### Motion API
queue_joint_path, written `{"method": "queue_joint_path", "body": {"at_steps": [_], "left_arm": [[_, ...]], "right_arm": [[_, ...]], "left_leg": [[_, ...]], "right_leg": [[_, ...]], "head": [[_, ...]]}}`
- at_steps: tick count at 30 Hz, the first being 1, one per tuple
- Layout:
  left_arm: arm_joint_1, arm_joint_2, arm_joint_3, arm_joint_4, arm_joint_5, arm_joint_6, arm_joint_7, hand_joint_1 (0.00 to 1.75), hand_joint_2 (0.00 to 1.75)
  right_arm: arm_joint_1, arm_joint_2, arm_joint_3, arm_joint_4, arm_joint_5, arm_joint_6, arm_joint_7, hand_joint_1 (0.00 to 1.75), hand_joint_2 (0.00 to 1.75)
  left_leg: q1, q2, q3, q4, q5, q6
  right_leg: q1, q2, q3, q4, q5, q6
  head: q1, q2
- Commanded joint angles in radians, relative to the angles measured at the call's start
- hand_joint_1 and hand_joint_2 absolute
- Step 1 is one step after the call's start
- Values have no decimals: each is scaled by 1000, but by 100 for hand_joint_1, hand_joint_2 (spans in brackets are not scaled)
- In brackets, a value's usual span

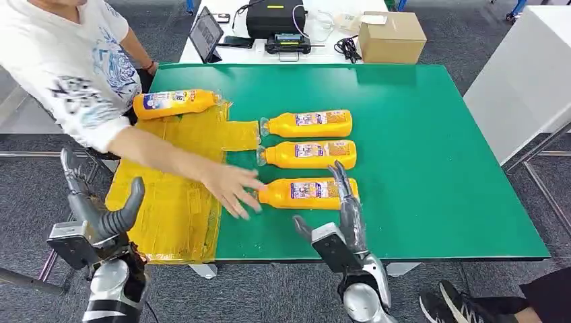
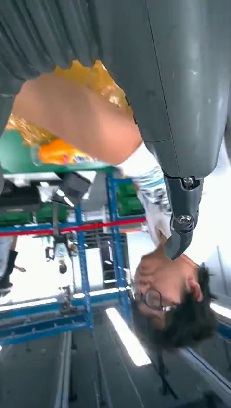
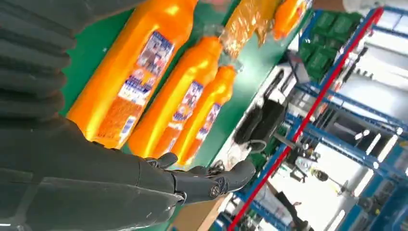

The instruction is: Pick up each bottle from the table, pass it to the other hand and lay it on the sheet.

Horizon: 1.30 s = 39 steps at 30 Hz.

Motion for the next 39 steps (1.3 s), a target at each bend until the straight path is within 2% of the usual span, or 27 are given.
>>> {"method": "queue_joint_path", "body": {"at_steps": [1,18,20,22,24,25,29,36,39], "left_arm": [[0,-19,8,62,5,-9,-18,0,175],[17,-45,7,168,-2,-60,-18,0,175],[14,-46,4,174,-7,-56,-18,0,175],[14,-41,1,181,-12,-55,-18,0,175],[14,-32,4,187,-11,-62,-18,0,175],[14,-32,4,187,-11,-62,-18,0,175],[6,-29,8,214,-17,-78,-18,0,175],[-21,-38,-12,273,-33,-103,-18,0,175],[-24,-40,-16,279,-35,-105,-18,0,175]], "right_arm": [[12,-13,-42,-22,-13,-8,-12,0,175],[46,13,-69,-37,-49,-33,-36,0,175],[41,0,-58,-24,-31,-14,-23,0,175],[30,-42,-27,25,14,66,50,0,175],[0,-92,3,118,58,152,127,0,175],[0,-92,3,118,58,152,127,0,175],[-98,-173,27,297,114,248,204,0,175],[-304,-258,47,493,147,338,266,0,175],[-326,-259,50,507,152,338,269,0,175]], "left_leg": [[1,1,4,0,-2,-1],[0,1,3,-1,-1,-1],[1,2,4,0,-2,-2],[1,2,5,-1,-2,-1],[1,2,5,-2,-1,-1],[1,2,4,-2,-1,-1],[1,4,6,-2,-1,-1],[0,4,4,-1,-1,-1],[0,4,5,-1,0,-1]], "right_leg": [[1,0,4,-1,-2,-2],[0,0,3,-1,-1,-1],[1,0,4,-1,-2,-2],[1,0,5,-2,-1,-2],[1,0,5,-3,0,-2],[1,1,4,-2,0,-1],[1,2,7,-4,0,-2],[0,3,4,-2,1,-1],[1,1,5,-2,1,-2]], "head": [[0,0],[0,0],[0,0],[0,0],[0,0],[0,0],[0,0],[0,0],[0,0]]}}
